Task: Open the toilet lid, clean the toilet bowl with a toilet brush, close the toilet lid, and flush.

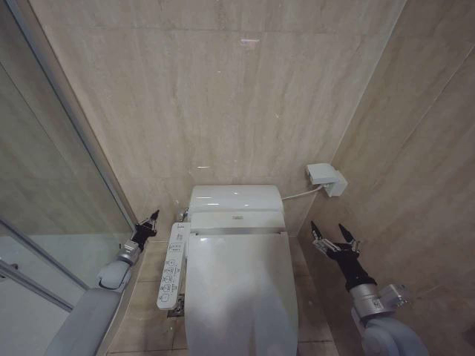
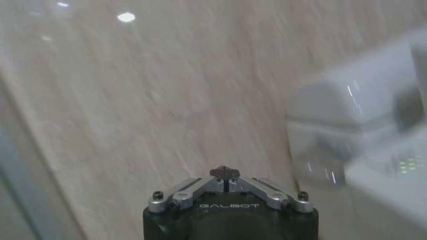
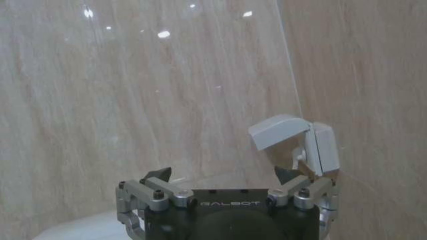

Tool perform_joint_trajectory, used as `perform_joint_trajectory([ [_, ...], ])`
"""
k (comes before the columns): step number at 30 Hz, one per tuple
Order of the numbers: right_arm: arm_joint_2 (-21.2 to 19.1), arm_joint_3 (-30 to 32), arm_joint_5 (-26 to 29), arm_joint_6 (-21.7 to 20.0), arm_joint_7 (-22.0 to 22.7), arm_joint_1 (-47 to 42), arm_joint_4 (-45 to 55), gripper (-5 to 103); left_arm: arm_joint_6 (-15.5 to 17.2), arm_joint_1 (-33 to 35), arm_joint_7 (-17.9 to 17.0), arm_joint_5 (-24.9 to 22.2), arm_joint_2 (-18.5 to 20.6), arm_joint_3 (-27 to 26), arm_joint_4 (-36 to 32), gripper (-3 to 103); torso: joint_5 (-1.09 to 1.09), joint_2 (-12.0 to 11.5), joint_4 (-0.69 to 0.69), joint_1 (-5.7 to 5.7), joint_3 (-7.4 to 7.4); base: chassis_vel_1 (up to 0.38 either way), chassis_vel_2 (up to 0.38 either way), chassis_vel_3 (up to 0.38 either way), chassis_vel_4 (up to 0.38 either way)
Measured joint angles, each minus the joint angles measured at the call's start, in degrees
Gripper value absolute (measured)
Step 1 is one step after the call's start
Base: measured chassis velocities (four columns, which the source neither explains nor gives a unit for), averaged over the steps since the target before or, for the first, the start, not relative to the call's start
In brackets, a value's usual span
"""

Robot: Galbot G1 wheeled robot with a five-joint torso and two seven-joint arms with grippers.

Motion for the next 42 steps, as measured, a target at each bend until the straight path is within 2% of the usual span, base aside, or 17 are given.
perform_joint_trajectory([
  [2,0.00,0.00,0.00,0.00,0.00,0.00,0.00,100,2.15,2.11,-2.94,-1.60,-0.44,-1.65,-4.86,0,0.00,0.00,0.01,0.00,0.00,0.000,0.000,0.000,0.000],
  [3,0.00,0.00,0.00,0.01,0.00,0.00,0.01,100,4.35,3.89,-5.20,-2.85,-0.69,-2.98,-8.96,0,0.02,-0.01,0.01,0.00,0.00,0.000,0.000,0.000,0.000],
  [4,0.00,0.00,0.00,0.01,0.00,0.00,0.01,100,4.35,3.89,-5.20,-2.85,-0.69,-2.98,-8.96,0,0.02,-0.01,0.01,0.00,0.00,0.000,0.000,0.000,0.000],
  [7,0.00,0.00,0.00,0.00,0.00,-0.01,0.01,100,8.97,8.53,-8.96,-5.28,-1.12,-5.50,-17.98,0,0.00,-0.01,0.01,0.01,0.00,0.000,0.000,0.000,0.000],
  [8,0.00,0.00,0.00,0.00,0.00,0.00,0.01,100,10.08,10.18,-9.40,-5.75,-1.14,-6.45,-20.43,3,0.02,-0.01,0.00,0.00,0.00,0.000,0.000,0.000,0.000],
  [9,0.00,0.00,0.00,0.00,0.00,0.00,0.01,100,10.08,10.18,-9.40,-5.75,-1.14,-6.45,-20.43,3,0.02,-0.01,0.00,0.00,0.00,0.000,0.000,0.000,0.000],
  [12,0.00,0.00,0.00,0.00,-0.01,0.00,0.02,100,12.96,16.17,-9.65,-6.73,-1.54,-10.05,-27.65,3,-0.01,-0.01,0.03,0.00,0.00,0.000,0.000,0.000,0.000],
  [13,0.00,0.00,0.00,0.00,-0.01,0.00,0.02,100,12.96,16.17,-9.65,-6.73,-1.54,-10.05,-27.65,3,-0.01,-0.01,0.03,0.00,0.00,0.000,0.000,0.000,0.000],
  [15,0.00,0.00,0.00,0.00,0.00,-0.01,0.02,100,14.03,20.91,-9.66,-7.24,-1.86,-12.66,-32.26,3,0.01,-0.01,0.04,0.00,0.00,0.000,0.000,0.000,0.000],
  [16,0.00,-0.01,0.00,0.00,0.00,-0.01,0.02,100,14.06,23.00,-9.63,-7.29,-2.02,-13.77,-34.33,30,-0.01,-0.01,0.03,0.00,0.00,0.000,0.000,0.000,0.000],
  [23,0.00,0.00,0.00,0.01,0.00,-0.01,0.02,100,13.01,30.15,-9.39,-7.34,-3.08,-18.46,-41.51,30,0.00,-0.01,0.01,0.00,0.00,0.000,0.000,0.000,0.000],
  [24,0.00,0.00,0.00,0.01,0.00,0.01,0.02,100,12.72,32.00,-9.31,-7.33,-3.53,-19.58,-43.46,57,0.02,-0.01,0.01,0.00,0.00,0.000,0.000,0.000,0.000],
  [30,0.00,0.00,0.00,0.01,0.00,-0.01,0.02,100,12.36,37.76,-9.24,-7.40,-5.71,-22.37,-48.34,57,0.01,0.00,0.02,0.00,0.00,0.000,0.000,0.000,0.000],
  [31,0.00,0.00,0.00,0.00,0.00,-0.01,0.02,100,12.33,38.82,-9.26,-7.46,-6.07,-22.73,-49.00,84,0.01,-0.01,0.03,0.00,0.00,0.000,0.000,0.000,0.000],
  [37,0.00,0.00,0.00,0.00,0.00,-0.01,0.02,100,11.59,42.03,-9.82,-9.24,-6.73,-23.76,-50.75,84,0.01,-0.01,0.02,0.00,0.00,0.000,0.000,0.000,0.000],
  [38,0.00,0.00,0.00,0.01,0.00,-0.01,0.02,100,11.39,42.11,-10.06,-9.80,-6.72,-23.76,-50.80,100,0.01,0.00,0.02,0.00,0.00,0.000,0.000,0.000,0.000],
  [42,0.00,0.00,0.00,0.00,0.00,-0.01,0.02,100,10.29,42.20,-10.61,-11.05,-6.94,-23.26,-50.88,100,0.01,-0.01,0.01,0.01,0.00,0.000,0.000,0.000,0.000],
])
